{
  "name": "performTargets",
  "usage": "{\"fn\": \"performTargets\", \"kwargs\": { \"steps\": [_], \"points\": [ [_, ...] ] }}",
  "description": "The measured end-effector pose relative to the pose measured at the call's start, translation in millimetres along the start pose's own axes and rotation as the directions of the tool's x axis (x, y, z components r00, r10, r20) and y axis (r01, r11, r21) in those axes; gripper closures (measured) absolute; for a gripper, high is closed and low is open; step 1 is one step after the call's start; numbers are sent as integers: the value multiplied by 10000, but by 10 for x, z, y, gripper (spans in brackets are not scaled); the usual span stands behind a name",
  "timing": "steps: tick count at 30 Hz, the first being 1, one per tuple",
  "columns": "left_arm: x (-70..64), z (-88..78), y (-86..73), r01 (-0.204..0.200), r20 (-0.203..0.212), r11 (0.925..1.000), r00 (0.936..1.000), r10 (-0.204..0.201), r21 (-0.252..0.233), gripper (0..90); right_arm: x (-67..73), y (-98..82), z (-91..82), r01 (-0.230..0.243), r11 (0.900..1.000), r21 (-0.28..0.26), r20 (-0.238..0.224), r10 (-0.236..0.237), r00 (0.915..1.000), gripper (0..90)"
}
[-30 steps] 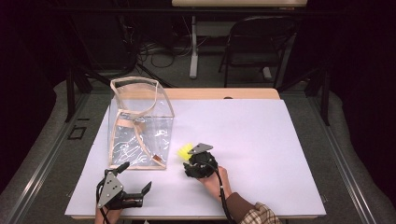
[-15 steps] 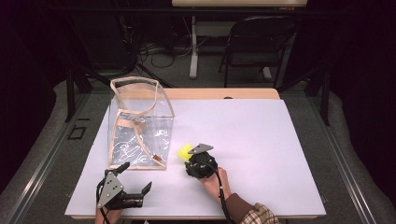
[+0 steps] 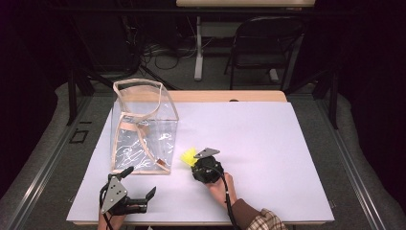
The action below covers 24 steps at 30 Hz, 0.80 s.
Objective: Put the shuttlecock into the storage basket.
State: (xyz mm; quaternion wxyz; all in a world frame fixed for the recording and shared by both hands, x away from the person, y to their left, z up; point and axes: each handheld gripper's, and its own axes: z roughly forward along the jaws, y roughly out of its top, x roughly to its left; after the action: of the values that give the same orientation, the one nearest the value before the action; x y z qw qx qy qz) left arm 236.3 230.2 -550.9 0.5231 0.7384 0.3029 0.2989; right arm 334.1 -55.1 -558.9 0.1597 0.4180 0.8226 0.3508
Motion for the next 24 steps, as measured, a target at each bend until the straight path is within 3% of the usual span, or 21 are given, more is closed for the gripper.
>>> {"fn": "performTargets", "kwargs": {
  "steps": [15, 24],
  "points": [
    [3, 5, 0, -49, -13, 10000, 10000, 49, 33, 0, -28, 15, -55, 14, 9998, -207, 0, -14, 10000, 644],
    [-4, 17, 1, -92, 59, 9999, 9999, 92, 50, 0, -31, 29, -108, 274, 9989, -380, -10, -275, 9996, 644]
  ]
}}
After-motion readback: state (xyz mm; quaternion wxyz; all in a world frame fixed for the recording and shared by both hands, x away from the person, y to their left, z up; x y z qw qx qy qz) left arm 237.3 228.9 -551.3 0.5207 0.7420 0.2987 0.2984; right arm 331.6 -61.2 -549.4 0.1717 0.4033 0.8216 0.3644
